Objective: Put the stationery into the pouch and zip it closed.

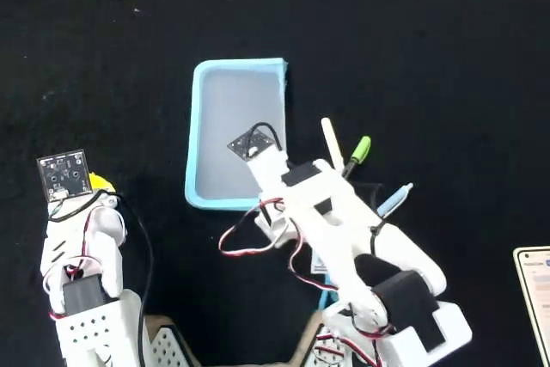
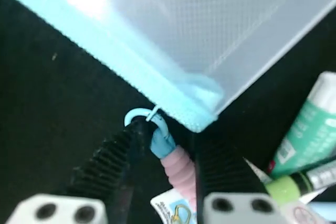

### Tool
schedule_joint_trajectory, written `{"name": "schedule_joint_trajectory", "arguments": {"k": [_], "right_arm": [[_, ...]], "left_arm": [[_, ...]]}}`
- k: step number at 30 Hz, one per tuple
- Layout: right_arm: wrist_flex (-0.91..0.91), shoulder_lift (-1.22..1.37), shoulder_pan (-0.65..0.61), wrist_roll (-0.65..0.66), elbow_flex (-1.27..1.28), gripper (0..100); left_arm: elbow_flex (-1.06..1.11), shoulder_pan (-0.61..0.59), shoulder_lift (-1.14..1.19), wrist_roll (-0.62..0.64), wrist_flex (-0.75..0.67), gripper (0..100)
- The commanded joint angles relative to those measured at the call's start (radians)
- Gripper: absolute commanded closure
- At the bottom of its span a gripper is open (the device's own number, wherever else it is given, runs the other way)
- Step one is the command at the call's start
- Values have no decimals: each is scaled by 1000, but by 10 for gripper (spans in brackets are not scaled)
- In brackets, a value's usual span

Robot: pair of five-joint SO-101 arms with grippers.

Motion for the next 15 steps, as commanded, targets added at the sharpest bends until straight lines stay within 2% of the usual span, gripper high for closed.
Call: {"name": "schedule_joint_trajectory", "arguments": {"k": [1,5,8,15], "right_arm": [[38,-7,-32,-6,-25,875],[28,42,-52,34,-16,881],[-17,88,-57,95,-15,990],[38,-18,106,97,-140,988]], "left_arm": [[-12,5,-2,-11,3,970],[-12,5,-2,-11,3,970],[-12,7,-2,-11,3,970],[-12,12,-2,-11,3,970]]}}
